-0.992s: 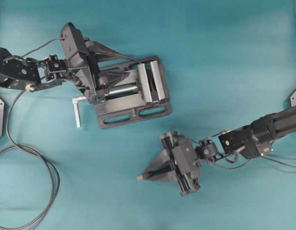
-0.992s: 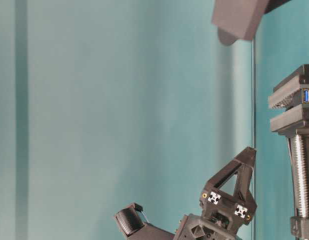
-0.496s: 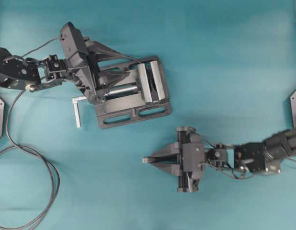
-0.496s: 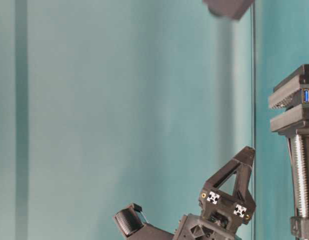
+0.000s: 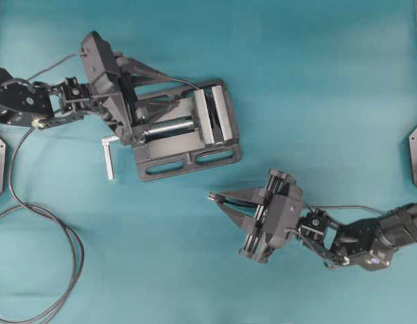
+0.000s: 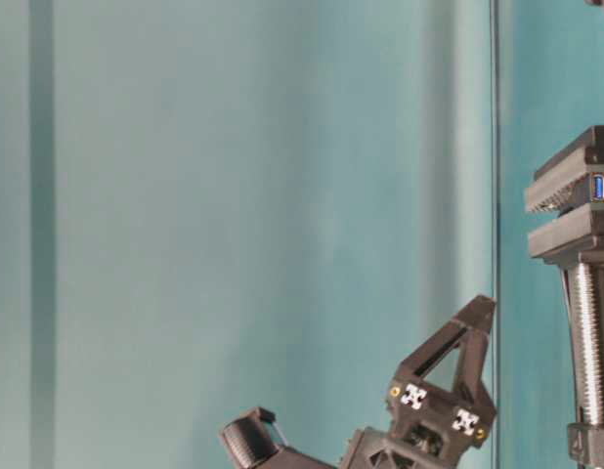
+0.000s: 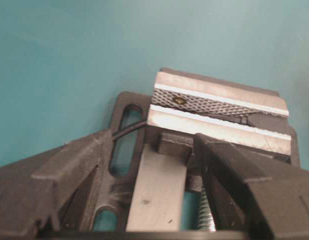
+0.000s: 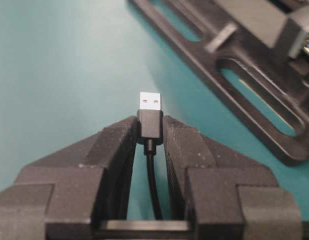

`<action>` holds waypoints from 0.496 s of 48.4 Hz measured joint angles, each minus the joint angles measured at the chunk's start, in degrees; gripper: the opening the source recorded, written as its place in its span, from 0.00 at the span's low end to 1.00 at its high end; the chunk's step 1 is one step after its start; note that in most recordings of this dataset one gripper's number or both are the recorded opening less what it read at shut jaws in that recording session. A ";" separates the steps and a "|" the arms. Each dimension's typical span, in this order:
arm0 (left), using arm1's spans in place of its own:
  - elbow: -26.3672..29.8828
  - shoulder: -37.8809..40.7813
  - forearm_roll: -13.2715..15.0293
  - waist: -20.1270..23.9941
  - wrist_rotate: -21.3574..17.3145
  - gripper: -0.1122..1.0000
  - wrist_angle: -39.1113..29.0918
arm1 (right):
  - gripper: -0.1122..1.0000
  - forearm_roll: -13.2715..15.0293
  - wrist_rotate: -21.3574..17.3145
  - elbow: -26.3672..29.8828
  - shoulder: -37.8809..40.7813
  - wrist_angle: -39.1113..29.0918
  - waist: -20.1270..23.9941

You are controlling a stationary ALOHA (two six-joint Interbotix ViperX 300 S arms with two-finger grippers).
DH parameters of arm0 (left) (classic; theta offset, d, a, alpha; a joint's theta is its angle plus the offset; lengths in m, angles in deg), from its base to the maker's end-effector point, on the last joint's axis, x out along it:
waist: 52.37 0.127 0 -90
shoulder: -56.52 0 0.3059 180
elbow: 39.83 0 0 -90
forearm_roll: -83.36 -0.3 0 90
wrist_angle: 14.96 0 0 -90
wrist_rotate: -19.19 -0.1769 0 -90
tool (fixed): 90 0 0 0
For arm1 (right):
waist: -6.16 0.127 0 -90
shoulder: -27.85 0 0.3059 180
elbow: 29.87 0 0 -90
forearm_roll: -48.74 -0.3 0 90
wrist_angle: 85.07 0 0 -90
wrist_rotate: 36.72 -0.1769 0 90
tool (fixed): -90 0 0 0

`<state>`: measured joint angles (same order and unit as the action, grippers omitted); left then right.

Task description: Insert the USB cable into the fixed female connector.

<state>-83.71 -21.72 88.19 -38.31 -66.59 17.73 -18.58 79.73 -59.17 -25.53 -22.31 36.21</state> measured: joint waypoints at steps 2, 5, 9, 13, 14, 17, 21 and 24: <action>-0.26 -0.35 0.00 0.18 0.00 0.83 -0.09 | 0.30 -2.20 1.23 0.97 0.00 0.35 0.18; -0.79 -0.79 0.00 0.18 0.00 0.83 -0.26 | 0.30 -4.75 2.46 2.55 0.26 0.88 0.35; -1.93 -1.67 0.00 0.09 -0.09 0.83 -0.70 | 0.30 -7.91 4.22 5.10 1.05 1.85 0.70; -3.78 -2.99 0.00 0.09 0.00 0.83 -0.70 | 0.30 -11.16 5.80 7.56 2.11 2.72 1.23; -4.22 -3.43 0.09 0.09 0.00 0.83 -0.70 | 0.30 -12.04 6.15 8.09 2.37 2.99 1.32; -5.71 -4.83 0.00 0.09 0.00 0.83 -0.53 | 0.30 -14.94 7.82 9.93 3.25 4.04 1.67; -7.91 -7.29 0.09 -0.18 0.00 0.83 0.00 | 0.30 -18.28 9.67 11.95 4.04 5.45 1.93; -9.32 -9.05 0.09 -0.62 0.00 0.84 0.35 | 0.30 -20.65 11.51 13.45 4.39 6.59 2.11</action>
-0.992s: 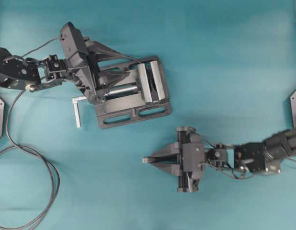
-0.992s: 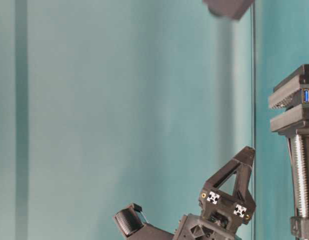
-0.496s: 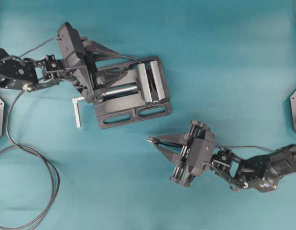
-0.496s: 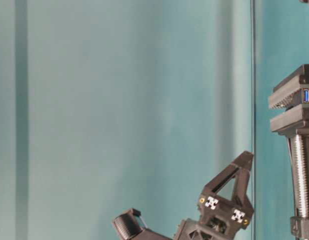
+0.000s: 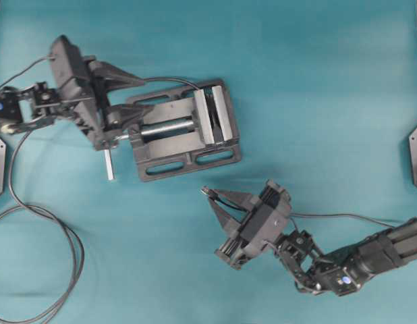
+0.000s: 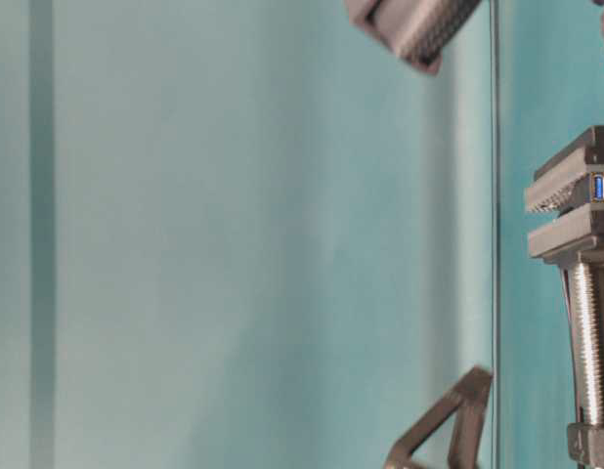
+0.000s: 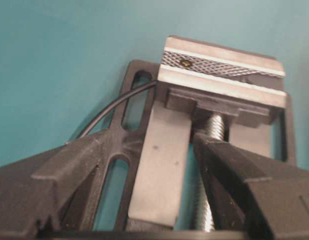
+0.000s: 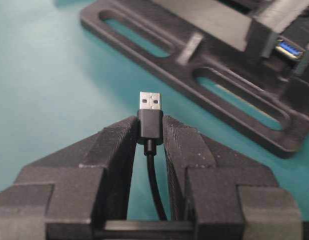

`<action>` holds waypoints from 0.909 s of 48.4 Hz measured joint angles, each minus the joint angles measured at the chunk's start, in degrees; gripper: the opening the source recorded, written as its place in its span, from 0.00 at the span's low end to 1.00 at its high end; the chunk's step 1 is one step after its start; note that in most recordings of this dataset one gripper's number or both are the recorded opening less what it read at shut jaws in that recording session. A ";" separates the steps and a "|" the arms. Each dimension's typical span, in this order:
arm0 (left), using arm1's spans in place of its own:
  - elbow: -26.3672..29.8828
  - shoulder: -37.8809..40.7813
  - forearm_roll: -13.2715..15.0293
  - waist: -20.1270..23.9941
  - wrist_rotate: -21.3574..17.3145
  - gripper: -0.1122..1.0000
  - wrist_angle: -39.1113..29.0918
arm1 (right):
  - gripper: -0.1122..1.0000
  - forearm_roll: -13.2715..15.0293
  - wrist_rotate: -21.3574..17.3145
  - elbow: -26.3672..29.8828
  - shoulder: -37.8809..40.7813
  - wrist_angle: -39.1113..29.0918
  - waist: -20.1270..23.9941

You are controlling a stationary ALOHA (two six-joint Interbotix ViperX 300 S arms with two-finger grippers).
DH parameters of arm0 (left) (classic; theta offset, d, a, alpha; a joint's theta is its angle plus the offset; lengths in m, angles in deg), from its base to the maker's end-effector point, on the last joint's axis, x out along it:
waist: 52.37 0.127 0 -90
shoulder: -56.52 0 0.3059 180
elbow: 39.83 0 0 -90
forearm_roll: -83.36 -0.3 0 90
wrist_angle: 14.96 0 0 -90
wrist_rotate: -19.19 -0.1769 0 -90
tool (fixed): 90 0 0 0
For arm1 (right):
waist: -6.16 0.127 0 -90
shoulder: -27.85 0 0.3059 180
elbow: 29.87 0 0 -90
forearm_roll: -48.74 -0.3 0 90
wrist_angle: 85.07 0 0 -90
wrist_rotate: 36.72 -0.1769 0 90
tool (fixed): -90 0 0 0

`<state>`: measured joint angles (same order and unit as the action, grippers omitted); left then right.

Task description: Insert the USB cable into the fixed female connector.

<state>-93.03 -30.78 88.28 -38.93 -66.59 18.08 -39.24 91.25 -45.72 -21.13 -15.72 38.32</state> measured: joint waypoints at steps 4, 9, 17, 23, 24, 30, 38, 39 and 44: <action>-1.32 -2.29 0.00 -0.97 0.00 0.88 -0.18 | 0.30 -2.99 1.85 1.49 0.09 1.05 0.09; -2.64 -5.62 -0.09 -2.29 0.00 0.97 -1.85 | 0.29 -5.98 2.81 2.55 0.09 2.29 0.09; -4.22 -10.46 -0.09 -3.52 0.00 1.00 -6.77 | 0.30 -10.46 3.43 3.78 0.09 5.80 0.18; -6.86 -16.26 -0.18 -5.45 0.00 1.00 -10.37 | 0.30 -13.01 3.52 5.01 0.26 8.61 0.18; -7.38 -17.58 -0.18 -5.98 0.00 1.00 -10.72 | 0.30 -13.45 3.60 5.36 0.35 9.05 0.09; -10.99 -26.98 -0.18 -9.40 0.00 1.00 -11.69 | 0.30 -16.35 4.48 7.03 1.49 11.95 0.18; -15.82 -46.76 -0.18 -14.85 0.00 1.00 -14.24 | 0.30 -18.72 6.15 9.76 2.90 14.41 0.18; -16.26 -48.87 -0.18 -15.29 0.00 1.00 -14.85 | 0.30 -18.90 6.24 10.02 2.90 14.59 0.18; -16.70 -58.71 -0.18 -16.08 0.00 1.00 -22.06 | 0.30 -19.86 6.24 10.90 3.08 15.56 0.18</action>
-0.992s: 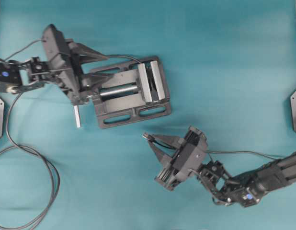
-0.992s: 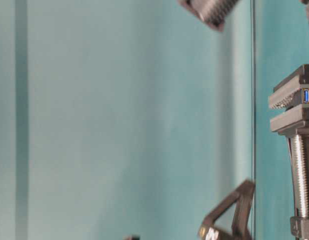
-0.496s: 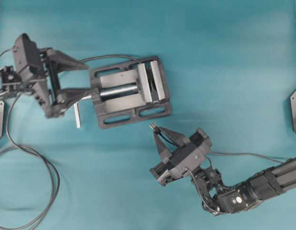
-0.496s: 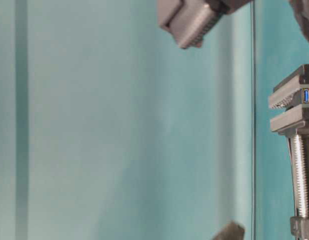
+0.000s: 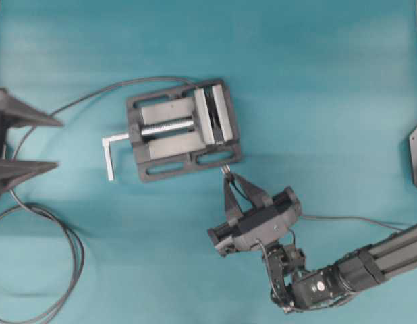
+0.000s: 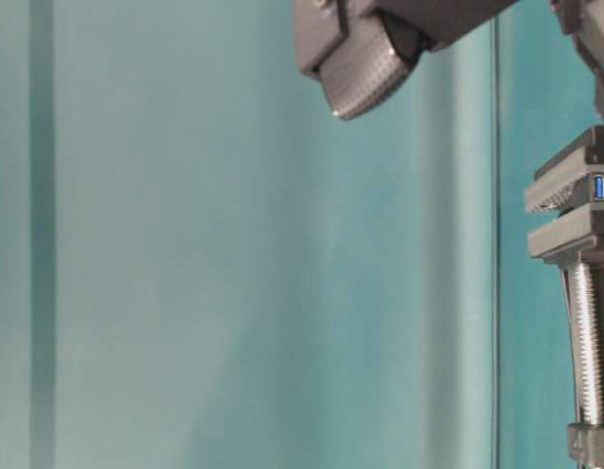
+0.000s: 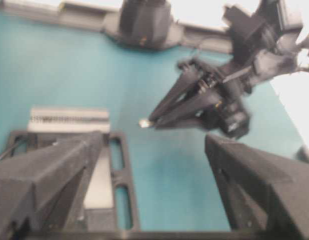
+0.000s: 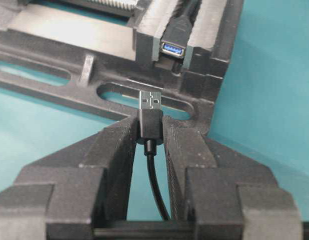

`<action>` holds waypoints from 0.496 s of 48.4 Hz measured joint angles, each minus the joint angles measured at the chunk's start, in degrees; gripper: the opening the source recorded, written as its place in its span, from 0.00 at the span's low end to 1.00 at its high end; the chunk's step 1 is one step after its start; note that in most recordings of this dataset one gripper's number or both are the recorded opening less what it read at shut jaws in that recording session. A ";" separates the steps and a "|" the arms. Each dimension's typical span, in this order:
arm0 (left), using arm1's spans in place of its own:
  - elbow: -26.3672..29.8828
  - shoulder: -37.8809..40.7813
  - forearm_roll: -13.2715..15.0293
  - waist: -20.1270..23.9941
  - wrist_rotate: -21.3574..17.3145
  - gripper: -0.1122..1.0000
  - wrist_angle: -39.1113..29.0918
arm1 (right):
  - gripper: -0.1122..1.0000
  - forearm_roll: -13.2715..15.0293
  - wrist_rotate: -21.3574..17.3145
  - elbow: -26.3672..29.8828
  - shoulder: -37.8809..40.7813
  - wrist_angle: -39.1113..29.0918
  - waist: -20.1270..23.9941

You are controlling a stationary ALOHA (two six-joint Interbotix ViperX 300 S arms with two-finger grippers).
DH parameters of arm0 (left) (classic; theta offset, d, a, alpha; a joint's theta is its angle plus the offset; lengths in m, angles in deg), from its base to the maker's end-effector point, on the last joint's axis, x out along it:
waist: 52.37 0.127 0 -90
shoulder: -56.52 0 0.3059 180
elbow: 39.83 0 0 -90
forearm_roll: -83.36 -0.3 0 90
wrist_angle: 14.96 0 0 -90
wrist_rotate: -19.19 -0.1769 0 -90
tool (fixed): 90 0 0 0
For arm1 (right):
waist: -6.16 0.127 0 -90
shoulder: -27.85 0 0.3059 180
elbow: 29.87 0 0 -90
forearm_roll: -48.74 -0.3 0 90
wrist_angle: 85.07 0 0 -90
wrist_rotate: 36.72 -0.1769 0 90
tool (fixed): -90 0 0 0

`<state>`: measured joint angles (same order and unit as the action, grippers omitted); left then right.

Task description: Insert the USB cable into the fixed female connector.

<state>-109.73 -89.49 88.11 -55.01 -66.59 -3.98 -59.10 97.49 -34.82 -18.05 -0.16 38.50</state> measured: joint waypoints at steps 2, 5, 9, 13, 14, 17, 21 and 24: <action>0.00 -2.29 -0.09 0.09 0.00 1.00 -4.39 | 0.30 -0.26 0.00 0.26 0.09 0.18 0.00; 0.00 -3.96 0.00 0.00 0.00 1.00 -10.28 | 0.30 -0.79 0.00 0.53 0.09 0.70 0.00; -0.09 -3.69 -0.09 -0.09 0.00 1.00 -17.14 | 0.30 -1.32 0.09 0.97 0.09 1.41 -0.09; -0.09 -2.81 0.00 -0.18 0.00 1.00 -18.81 | 0.30 -1.67 0.09 1.67 0.53 1.93 -0.44; -0.18 -2.46 0.00 -0.26 0.00 1.00 -18.72 | 0.30 -1.67 0.09 1.85 0.70 1.93 -0.53; -0.53 -1.67 0.00 -0.53 0.00 1.00 -17.84 | 0.30 -1.76 0.09 2.37 1.14 2.02 -1.14; -1.32 -0.62 -0.09 -0.88 -0.09 1.00 -16.00 | 0.30 -1.76 0.00 3.43 2.11 2.11 -2.11; -2.11 -0.18 -0.09 -1.05 -0.09 1.00 -14.41 | 0.30 -1.76 0.00 4.13 2.72 2.20 -2.64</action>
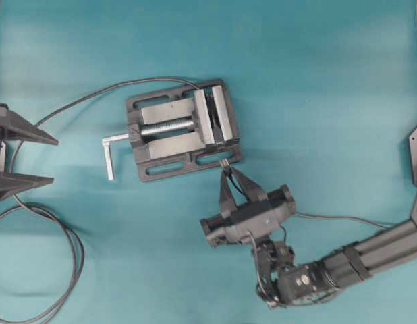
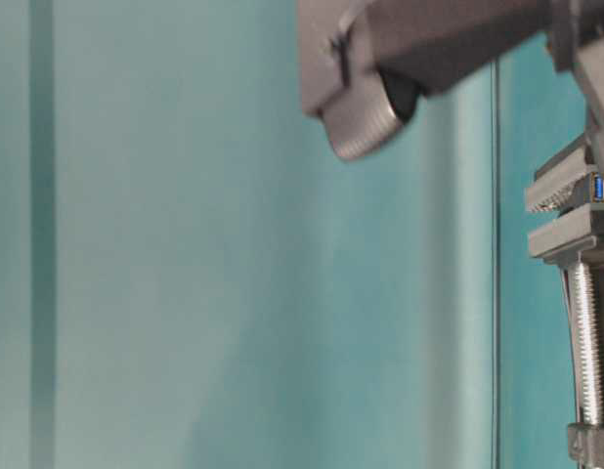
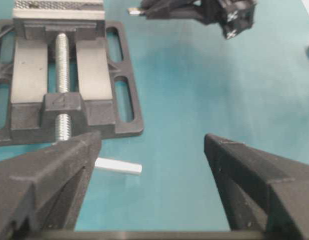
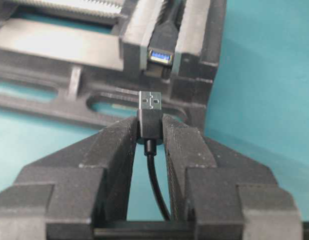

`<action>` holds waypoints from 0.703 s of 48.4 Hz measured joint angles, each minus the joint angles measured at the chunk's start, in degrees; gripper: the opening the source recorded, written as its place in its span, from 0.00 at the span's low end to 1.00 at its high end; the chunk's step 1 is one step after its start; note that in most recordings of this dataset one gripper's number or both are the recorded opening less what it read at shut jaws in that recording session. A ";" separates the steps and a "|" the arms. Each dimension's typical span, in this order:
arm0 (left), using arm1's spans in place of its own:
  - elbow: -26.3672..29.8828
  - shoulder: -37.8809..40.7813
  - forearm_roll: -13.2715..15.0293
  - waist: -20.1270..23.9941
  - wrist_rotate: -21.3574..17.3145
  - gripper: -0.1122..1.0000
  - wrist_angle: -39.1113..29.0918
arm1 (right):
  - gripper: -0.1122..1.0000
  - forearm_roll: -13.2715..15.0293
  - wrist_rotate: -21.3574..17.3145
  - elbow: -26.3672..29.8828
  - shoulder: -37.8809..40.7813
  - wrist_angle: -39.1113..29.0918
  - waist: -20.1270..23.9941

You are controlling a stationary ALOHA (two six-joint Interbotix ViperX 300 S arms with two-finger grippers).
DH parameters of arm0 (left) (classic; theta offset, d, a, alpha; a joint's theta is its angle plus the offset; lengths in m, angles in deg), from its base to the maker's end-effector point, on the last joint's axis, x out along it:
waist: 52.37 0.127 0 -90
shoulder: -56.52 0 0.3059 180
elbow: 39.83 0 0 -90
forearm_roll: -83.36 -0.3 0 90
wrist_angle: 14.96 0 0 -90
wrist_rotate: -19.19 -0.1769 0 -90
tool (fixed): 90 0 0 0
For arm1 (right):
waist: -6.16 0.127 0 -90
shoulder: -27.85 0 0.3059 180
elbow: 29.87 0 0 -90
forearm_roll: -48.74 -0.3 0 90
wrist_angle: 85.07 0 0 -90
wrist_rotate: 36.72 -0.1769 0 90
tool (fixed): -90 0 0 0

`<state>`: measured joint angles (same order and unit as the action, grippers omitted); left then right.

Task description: Insert the USB cable into the fixed female connector.

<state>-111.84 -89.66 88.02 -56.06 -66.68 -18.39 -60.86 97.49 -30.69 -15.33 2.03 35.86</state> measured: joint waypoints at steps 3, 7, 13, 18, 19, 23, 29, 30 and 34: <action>-0.88 0.44 -0.26 -0.35 0.00 1.00 1.93 | 0.30 0.00 0.09 0.70 0.70 0.18 -0.53; -2.29 0.70 -1.41 -0.70 -0.09 1.00 4.66 | 0.30 0.00 0.09 1.32 1.41 0.53 -0.88; -4.04 0.70 -2.20 -0.79 -0.18 1.00 7.73 | 0.30 0.00 0.09 1.58 1.49 0.88 -1.23; -4.92 0.79 -2.29 -0.79 -0.26 1.00 9.23 | 0.30 0.00 0.09 1.49 1.49 0.97 -1.58; -5.01 0.70 -2.29 -0.79 -0.26 1.00 9.49 | 0.30 0.00 0.09 1.58 1.49 0.97 -1.67; -5.45 0.79 -2.37 -0.79 -0.26 1.00 10.02 | 0.30 0.00 0.09 1.58 1.58 0.97 -2.11; -5.62 0.79 -2.29 -0.79 -0.26 1.00 10.37 | 0.30 0.00 0.09 1.76 1.49 1.58 -2.46; -5.62 0.79 -2.37 -0.79 -0.26 1.00 10.46 | 0.30 0.00 0.09 1.76 1.58 1.76 -2.46; -5.71 0.79 -2.37 -0.70 -0.26 1.00 10.63 | 0.30 0.00 0.09 1.85 1.49 2.11 -2.46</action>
<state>-117.55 -88.87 85.65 -56.77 -66.94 -7.76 -60.86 97.58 -28.84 -13.84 4.14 33.40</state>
